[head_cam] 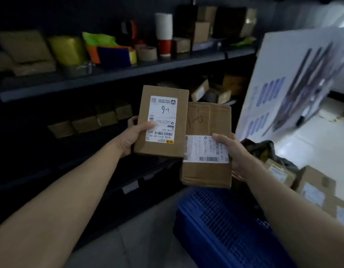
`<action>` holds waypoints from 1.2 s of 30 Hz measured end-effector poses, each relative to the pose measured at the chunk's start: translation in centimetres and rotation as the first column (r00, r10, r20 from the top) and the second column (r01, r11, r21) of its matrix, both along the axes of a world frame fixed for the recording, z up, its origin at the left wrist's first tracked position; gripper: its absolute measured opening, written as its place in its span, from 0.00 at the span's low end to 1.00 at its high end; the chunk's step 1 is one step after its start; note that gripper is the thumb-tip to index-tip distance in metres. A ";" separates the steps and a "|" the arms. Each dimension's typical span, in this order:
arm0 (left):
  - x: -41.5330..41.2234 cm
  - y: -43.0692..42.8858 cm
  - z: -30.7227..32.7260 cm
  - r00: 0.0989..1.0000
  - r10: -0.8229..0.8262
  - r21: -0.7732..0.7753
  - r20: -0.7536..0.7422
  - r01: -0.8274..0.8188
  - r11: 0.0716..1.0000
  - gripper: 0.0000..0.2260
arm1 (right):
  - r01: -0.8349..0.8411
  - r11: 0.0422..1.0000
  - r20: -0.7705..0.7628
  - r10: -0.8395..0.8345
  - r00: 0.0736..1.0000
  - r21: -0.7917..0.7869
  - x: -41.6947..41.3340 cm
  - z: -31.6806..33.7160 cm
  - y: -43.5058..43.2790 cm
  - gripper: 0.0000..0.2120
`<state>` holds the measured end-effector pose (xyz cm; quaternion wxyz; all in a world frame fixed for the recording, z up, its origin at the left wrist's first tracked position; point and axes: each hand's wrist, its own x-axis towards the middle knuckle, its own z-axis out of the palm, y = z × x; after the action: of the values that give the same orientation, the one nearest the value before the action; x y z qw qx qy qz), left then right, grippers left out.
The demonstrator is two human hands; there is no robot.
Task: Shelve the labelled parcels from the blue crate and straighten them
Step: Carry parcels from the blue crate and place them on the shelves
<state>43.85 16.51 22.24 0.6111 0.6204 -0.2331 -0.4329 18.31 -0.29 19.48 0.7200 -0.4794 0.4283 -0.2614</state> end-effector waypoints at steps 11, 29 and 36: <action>-1.7 33.3 9.6 0.726 0.684 -0.177 0.072 -0.666 0.725 0.33 | -0.649 0.740 0.107 0.670 0.735 -0.174 17.3 9.7 19.8 0.40; -33.5 90.4 15.9 -0.271 0.946 -0.253 0.175 -0.941 -0.223 0.36 | -0.895 -0.277 0.200 0.911 -0.360 -0.350 17.0 17.0 87.9 0.50; -46.6 100.4 15.4 -0.547 0.825 -0.239 0.142 -0.828 -0.508 0.39 | -0.793 -0.503 0.177 0.795 -0.581 -0.343 9.7 17.9 106.4 0.45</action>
<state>-2.75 116.94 37.68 0.6309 0.5614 0.3442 0.4103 27.99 106.13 37.41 0.6396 -0.5408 -0.3618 0.4095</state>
